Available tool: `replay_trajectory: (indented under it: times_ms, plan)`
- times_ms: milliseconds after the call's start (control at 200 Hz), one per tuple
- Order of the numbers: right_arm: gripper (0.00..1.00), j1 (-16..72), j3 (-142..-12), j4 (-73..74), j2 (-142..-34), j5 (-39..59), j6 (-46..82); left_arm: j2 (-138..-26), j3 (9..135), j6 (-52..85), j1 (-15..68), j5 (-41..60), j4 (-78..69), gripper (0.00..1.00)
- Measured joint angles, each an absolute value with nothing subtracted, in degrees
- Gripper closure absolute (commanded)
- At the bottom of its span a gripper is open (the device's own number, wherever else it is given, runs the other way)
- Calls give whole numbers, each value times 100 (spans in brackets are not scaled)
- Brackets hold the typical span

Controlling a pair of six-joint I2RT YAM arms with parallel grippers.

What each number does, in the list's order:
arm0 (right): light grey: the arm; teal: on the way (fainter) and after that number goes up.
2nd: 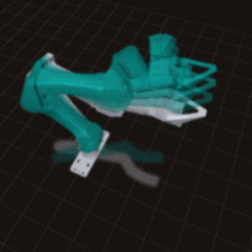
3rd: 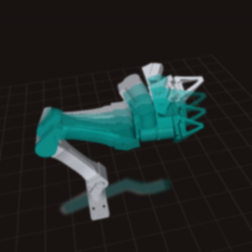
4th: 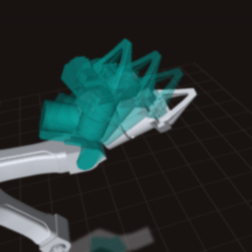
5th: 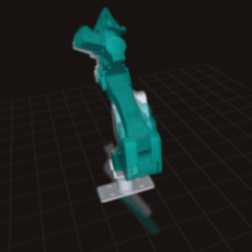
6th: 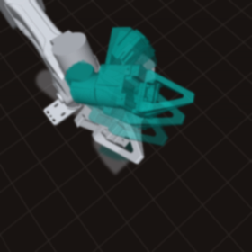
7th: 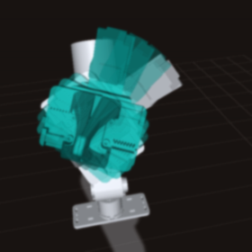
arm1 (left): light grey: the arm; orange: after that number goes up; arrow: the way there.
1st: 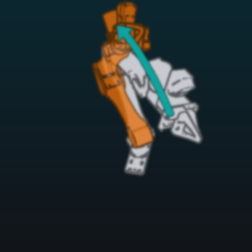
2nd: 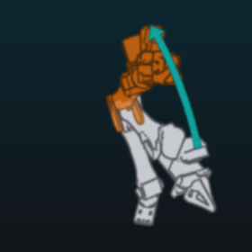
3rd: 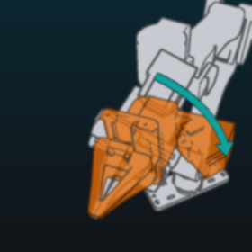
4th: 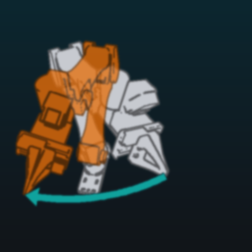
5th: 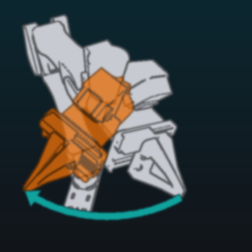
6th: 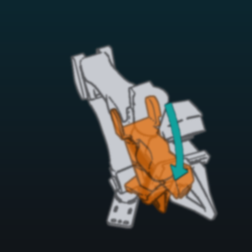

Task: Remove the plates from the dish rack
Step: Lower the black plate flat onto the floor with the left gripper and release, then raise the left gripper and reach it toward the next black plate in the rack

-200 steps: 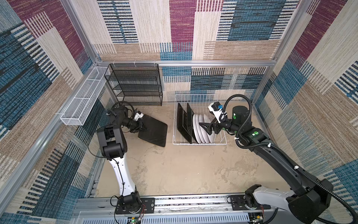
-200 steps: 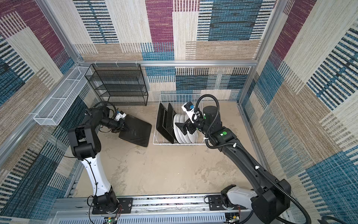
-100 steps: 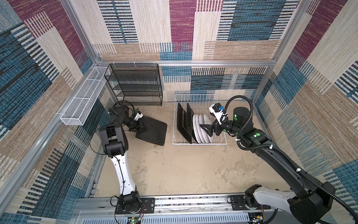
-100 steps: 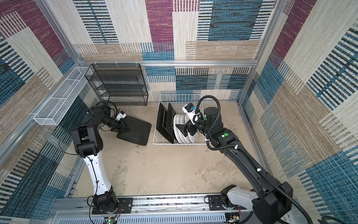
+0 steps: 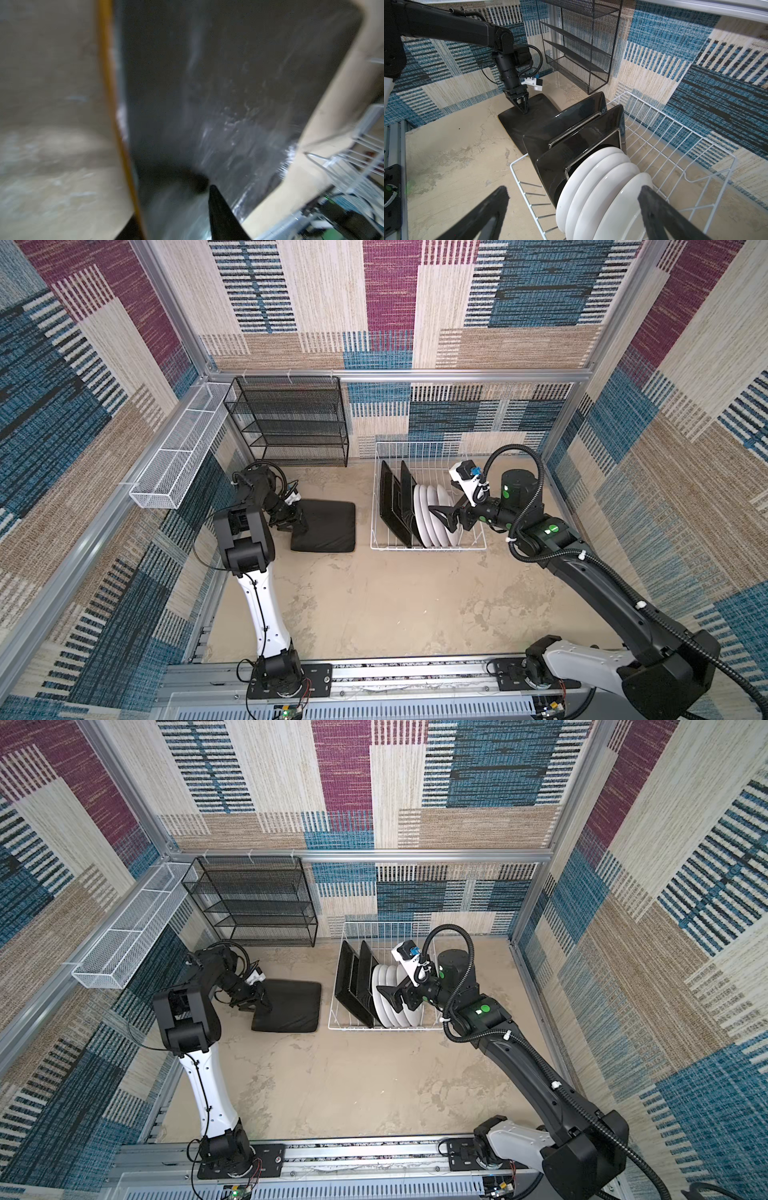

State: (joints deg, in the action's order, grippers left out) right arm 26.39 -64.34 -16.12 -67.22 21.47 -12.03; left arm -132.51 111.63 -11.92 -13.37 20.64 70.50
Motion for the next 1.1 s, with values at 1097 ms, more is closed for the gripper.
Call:
replay_trajectory:
  times_ms: [1097]
  plan:
    - [0,2639,-6425,-1479,-6724,1957,19,-9334,10350,12,-296,1800,6178,19]
